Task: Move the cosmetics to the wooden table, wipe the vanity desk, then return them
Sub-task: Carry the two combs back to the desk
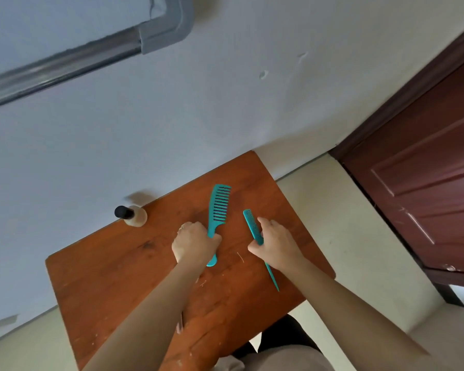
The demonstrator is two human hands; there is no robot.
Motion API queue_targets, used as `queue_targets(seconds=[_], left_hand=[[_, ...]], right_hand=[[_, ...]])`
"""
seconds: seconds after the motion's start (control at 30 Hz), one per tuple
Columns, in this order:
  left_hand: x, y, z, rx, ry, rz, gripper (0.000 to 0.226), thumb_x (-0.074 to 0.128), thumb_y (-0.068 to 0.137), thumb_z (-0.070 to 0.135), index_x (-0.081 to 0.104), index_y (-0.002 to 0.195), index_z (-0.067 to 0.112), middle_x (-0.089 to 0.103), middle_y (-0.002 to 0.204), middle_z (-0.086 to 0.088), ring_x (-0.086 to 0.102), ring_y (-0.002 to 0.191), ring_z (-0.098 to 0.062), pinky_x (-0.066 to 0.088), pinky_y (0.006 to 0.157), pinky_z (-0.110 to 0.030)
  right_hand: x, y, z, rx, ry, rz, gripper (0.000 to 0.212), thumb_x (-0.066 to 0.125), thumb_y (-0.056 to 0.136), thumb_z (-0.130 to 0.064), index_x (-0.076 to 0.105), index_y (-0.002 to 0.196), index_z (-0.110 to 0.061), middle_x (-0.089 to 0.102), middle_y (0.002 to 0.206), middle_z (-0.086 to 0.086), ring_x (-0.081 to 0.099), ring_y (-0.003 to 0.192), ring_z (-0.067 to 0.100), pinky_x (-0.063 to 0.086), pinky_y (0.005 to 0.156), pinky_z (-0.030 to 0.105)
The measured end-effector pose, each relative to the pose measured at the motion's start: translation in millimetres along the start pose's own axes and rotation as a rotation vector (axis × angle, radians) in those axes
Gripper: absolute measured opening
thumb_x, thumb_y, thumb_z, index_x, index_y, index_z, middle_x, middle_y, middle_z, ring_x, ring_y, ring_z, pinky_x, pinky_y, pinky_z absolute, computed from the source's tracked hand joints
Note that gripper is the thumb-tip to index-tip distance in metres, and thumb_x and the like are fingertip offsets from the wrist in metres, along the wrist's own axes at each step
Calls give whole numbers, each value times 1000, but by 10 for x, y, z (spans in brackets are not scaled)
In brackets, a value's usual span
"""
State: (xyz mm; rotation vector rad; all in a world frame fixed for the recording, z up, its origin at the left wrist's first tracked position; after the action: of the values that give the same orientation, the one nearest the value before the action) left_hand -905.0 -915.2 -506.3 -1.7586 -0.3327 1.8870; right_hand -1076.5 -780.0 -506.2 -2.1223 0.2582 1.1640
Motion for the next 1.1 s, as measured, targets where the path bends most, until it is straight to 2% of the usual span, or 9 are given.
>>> queue_targets(seconds=[0.13, 0.27, 0.37, 0.57, 0.7, 0.8, 0.93, 1.03, 1.1], left_hand=[[7, -14, 5, 17, 9, -49, 44, 71, 74, 57, 67, 103, 23, 62, 97, 6, 60, 68, -10, 51, 52, -18], [-56, -68, 28, 63, 7, -61, 38, 71, 77, 55, 64, 99, 25, 58, 90, 10, 56, 63, -10, 42, 47, -14], [-109, -93, 21, 109, -21, -56, 29, 71, 81, 47, 66, 102, 26, 61, 85, 12, 57, 64, -8, 45, 48, -14], [-306, -318, -20, 274, -151, 3, 27, 62, 93, 34, 61, 119, 30, 69, 110, 10, 64, 80, -7, 56, 59, -20], [-554, -568, 99, 428, -263, 60, 24, 64, 92, 33, 62, 115, 27, 70, 109, 10, 62, 81, -7, 47, 57, -11], [-780, -792, 353, 540, -334, 88, 22, 65, 91, 31, 61, 112, 24, 70, 110, 8, 62, 84, -6, 40, 56, -9], [-1021, -1279, 978, 716, -447, 96, 22, 63, 93, 26, 55, 111, 18, 69, 115, 1, 66, 89, -12, 43, 57, -11], [-1111, -1860, 1555, 908, -468, 105, 29, 62, 94, 27, 50, 119, 18, 70, 110, 2, 69, 87, -14, 43, 57, -12], [-1076, -2302, 1931, 1029, -482, 82, 33, 60, 94, 30, 48, 124, 20, 69, 107, 4, 69, 86, -13, 48, 60, -16]], right_hand=[[-89, 63, -20, 10, 34, 71, 45, 59, 93, -36, 52, 132, -15, 59, 111, 0, 59, 98, 12, 50, 81, 20], [-169, 66, -18, 31, 42, 102, 43, 56, 96, -38, 51, 134, -19, 60, 115, -3, 61, 99, 12, 53, 81, 21], [-247, 15, -27, 43, 32, 119, 43, 55, 97, -40, 49, 135, -21, 60, 117, -4, 61, 100, 11, 50, 76, 19], [-426, -212, -100, 58, 55, 194, 40, 52, 97, -39, 49, 134, -22, 59, 113, -5, 57, 90, 7, 45, 67, 18], [-644, -524, -158, 40, 112, 288, 37, 49, 99, -38, 49, 133, -24, 58, 111, -7, 58, 89, 6, 53, 72, 22], [-908, -921, -12, 93, 212, 422, 33, 49, 100, -38, 47, 132, -29, 57, 113, -9, 60, 92, 7, 52, 74, 21], [-1282, -1654, 485, 212, 296, 638, 38, 51, 100, -34, 45, 136, -28, 57, 113, -10, 61, 90, 7, 58, 77, 26], [-1515, -2302, 999, 324, 342, 773, 37, 49, 101, -34, 45, 137, -30, 57, 113, -11, 60, 85, 7, 57, 73, 24], [-1671, -2779, 1340, 366, 370, 859, 37, 48, 101, -33, 45, 137, -30, 59, 115, -10, 60, 86, 8, 57, 75, 27]])
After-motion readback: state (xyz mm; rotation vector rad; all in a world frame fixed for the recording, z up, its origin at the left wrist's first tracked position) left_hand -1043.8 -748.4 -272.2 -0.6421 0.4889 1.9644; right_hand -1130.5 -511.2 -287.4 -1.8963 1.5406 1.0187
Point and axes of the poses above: each hand's wrist, its own y-axis towards the middle knuckle, its own x-axis out of the palm, z = x × y, the point moved 10 cm from there along y, towards the middle knuckle
